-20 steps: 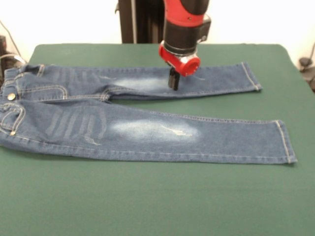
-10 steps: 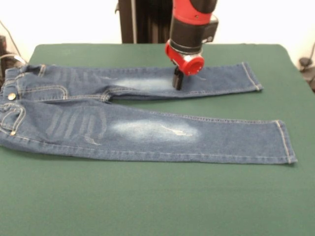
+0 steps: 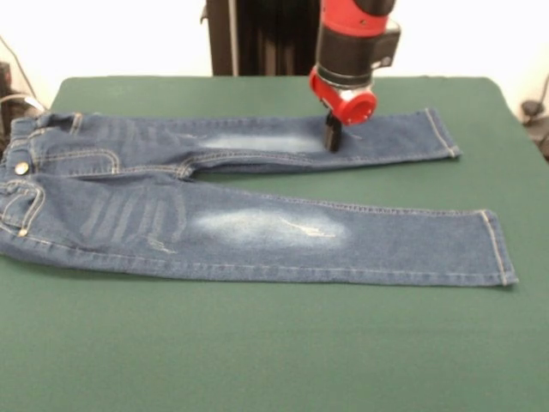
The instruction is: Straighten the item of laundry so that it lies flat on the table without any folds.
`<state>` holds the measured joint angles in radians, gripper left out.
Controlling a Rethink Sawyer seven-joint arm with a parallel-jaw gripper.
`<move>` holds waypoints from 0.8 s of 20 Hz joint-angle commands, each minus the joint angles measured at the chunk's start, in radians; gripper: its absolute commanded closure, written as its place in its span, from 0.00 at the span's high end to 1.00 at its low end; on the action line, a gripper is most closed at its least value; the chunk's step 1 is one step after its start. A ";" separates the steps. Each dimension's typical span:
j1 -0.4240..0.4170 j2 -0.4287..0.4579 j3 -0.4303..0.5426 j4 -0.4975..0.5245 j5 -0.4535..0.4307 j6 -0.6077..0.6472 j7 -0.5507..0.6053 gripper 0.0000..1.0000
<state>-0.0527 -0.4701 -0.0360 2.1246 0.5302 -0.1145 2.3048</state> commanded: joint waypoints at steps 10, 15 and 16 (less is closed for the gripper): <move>0.040 -0.019 0.171 0.102 0.037 0.000 0.289 0.00; 0.044 -0.013 0.156 0.098 0.039 -0.002 0.277 0.00; 0.043 -0.010 0.147 0.092 0.036 0.001 0.263 0.00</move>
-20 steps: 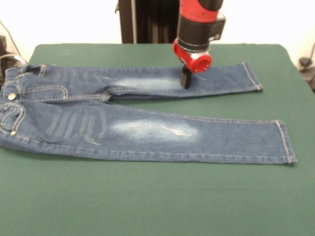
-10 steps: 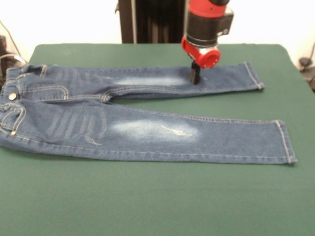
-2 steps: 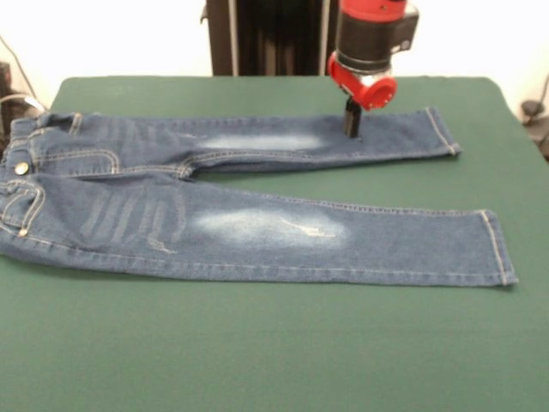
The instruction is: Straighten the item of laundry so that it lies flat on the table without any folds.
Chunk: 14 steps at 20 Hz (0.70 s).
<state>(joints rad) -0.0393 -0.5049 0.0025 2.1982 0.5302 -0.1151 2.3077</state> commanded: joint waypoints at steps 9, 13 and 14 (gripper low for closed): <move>-0.085 0.204 0.015 -0.223 -0.078 0.046 0.006 0.00; -0.053 0.210 -0.033 -0.283 -0.101 0.106 0.008 0.00; -0.040 0.208 -0.048 -0.293 -0.109 0.121 0.013 0.00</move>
<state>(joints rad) -0.0905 -0.4642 -0.0090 2.1442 0.4062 -0.0271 2.3079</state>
